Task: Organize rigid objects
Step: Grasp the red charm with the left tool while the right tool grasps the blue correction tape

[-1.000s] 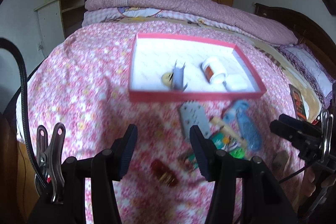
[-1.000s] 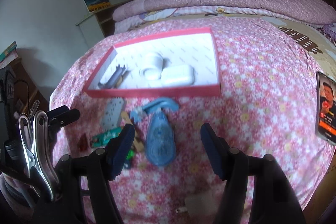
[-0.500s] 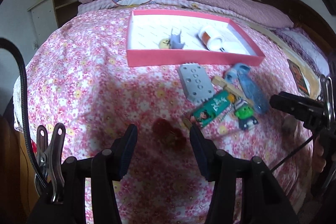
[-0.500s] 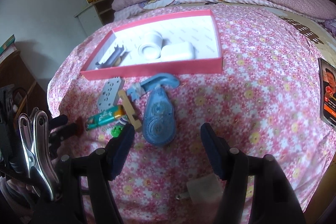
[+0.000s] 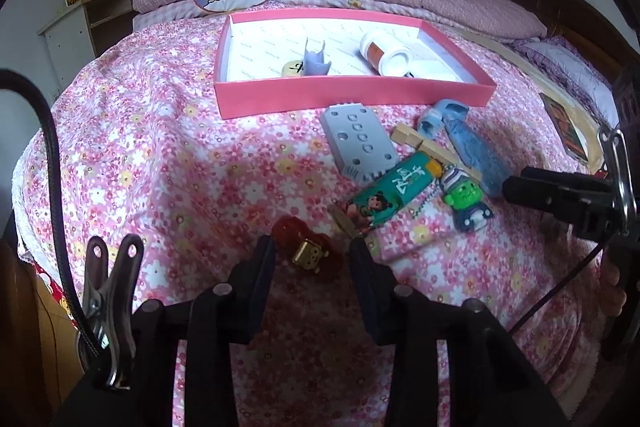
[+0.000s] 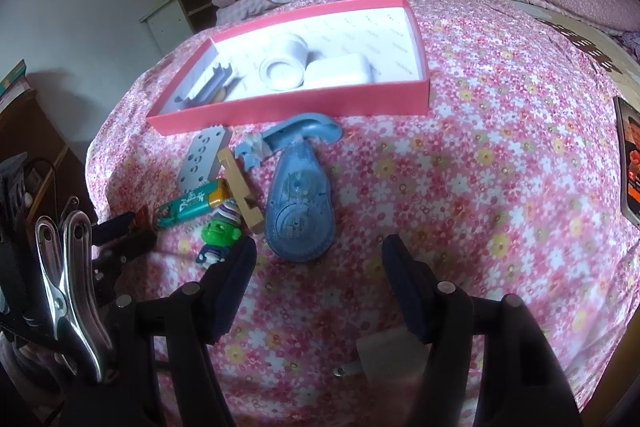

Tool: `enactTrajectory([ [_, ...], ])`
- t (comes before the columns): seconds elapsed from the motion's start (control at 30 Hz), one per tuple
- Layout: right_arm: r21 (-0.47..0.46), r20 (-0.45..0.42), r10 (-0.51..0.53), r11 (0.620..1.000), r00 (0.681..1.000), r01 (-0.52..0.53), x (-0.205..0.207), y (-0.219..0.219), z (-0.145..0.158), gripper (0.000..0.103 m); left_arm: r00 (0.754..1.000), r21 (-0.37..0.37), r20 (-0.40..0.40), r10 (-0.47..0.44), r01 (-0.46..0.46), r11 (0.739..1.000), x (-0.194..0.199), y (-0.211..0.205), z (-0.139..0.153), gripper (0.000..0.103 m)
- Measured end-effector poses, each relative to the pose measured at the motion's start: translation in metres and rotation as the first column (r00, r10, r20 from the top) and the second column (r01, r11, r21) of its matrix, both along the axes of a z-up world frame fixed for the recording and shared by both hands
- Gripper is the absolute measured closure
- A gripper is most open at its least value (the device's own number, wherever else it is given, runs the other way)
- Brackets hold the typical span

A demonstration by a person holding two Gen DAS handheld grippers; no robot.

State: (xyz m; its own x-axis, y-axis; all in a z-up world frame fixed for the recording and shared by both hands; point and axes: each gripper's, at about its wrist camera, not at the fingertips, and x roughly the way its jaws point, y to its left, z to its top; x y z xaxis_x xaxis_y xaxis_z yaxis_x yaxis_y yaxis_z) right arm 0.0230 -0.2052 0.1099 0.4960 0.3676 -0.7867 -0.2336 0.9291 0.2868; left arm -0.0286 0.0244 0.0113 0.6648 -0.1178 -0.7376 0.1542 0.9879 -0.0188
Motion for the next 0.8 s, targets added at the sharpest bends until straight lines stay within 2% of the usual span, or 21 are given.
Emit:
enactTrajectory([
  [0.13,-0.002,-0.001,0.003,1.000,1.000,-0.003,-0.0001,0.0002,-0.0012,0.036,1.000,0.000,0.005,-0.004,0.004,1.000,0.0004,0.0003,0.0007,0.079],
  [0.5,-0.005,0.003,0.016,1.000,1.000,-0.016,-0.0006,0.0022,-0.0009,0.036,1.000,-0.006,0.031,-0.002,0.002,1.000,-0.0022,0.0023,0.0064,0.079],
  [0.8,-0.077,0.031,0.017,0.997,0.999,-0.015,0.0046,0.0078,0.0006,0.036,1.000,-0.024,0.012,0.009,-0.008,1.000,-0.0001,0.0064,0.0002,0.079],
])
